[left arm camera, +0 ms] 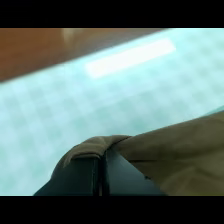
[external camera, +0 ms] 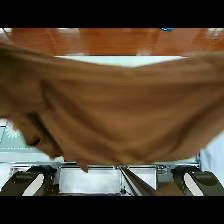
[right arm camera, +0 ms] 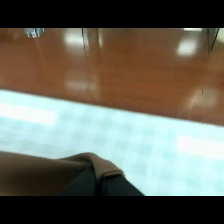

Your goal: Fold the shirts.

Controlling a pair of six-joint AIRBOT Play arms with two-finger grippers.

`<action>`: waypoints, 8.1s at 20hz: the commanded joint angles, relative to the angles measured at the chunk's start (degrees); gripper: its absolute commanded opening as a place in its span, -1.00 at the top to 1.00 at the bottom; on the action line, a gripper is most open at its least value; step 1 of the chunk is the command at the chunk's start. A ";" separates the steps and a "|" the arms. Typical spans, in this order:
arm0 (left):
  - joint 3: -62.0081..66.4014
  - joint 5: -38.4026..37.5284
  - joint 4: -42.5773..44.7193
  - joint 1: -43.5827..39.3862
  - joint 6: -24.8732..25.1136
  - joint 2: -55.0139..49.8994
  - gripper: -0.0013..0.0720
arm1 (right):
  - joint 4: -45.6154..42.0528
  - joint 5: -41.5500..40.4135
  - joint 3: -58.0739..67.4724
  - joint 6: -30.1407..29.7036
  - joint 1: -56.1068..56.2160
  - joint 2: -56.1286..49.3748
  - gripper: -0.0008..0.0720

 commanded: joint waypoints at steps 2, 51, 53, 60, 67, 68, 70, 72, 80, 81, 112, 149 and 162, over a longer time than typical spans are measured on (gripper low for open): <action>-1.66 4.07 -1.62 -0.17 1.42 -19.54 0.90 | -1.25 -4.70 -4.94 -4.90 0.04 -17.99 0.93; -61.61 15.47 -26.32 30.71 15.76 -30.47 0.90 | 20.96 -9.84 -68.91 -15.21 -37.03 -19.12 -0.17; -59.84 14.67 -26.32 30.71 15.76 -30.47 0.90 | 22.91 -10.60 -68.91 -15.98 -37.03 -21.86 -0.17; -58.80 14.93 -26.32 30.69 15.80 -30.47 0.90 | 31.08 -18.58 -66.01 -16.68 -28.57 -33.75 -0.17; -58.01 14.40 -26.34 30.16 16.22 -30.42 0.90 | 32.61 -19.17 -51.78 -15.32 -13.84 -43.34 0.93; -56.78 13.22 -26.73 30.18 16.22 -30.36 0.90 | 32.00 -17.70 -49.18 -14.97 -12.94 -42.49 0.93; -52.46 10.10 -29.75 30.23 16.22 -29.18 0.90 | 31.32 -14.36 -42.36 -13.60 -12.70 -39.41 0.93; -46.18 7.91 -35.56 30.23 16.15 -26.01 0.90 | 27.96 -11.98 -32.63 -10.25 -12.70 -35.50 0.93; -9.53 10.45 -41.11 31.69 7.39 -10.12 0.90 | 13.92 -3.23 17.05 -0.52 -12.70 -26.08 0.93; -4.81 10.38 -39.80 32.33 6.27 -8.50 0.90 | 13.53 -2.54 21.22 -0.52 -12.70 -24.70 0.93; -19.12 35.23 30.99 -7.87 -27.87 -18.91 0.90 | 9.68 -18.01 -21.62 -5.88 -12.04 -24.26 0.93; -6.49 0.22 -4.24 13.73 -0.48 -57.27 0.79 | 9.90 1.09 -3.76 -7.30 -12.44 -67.78 0.69; -50.29 11.10 -2.80 37.27 1.51 -21.14 -0.42 | 5.64 -17.31 -45.46 0.96 -25.07 -26.71 -0.17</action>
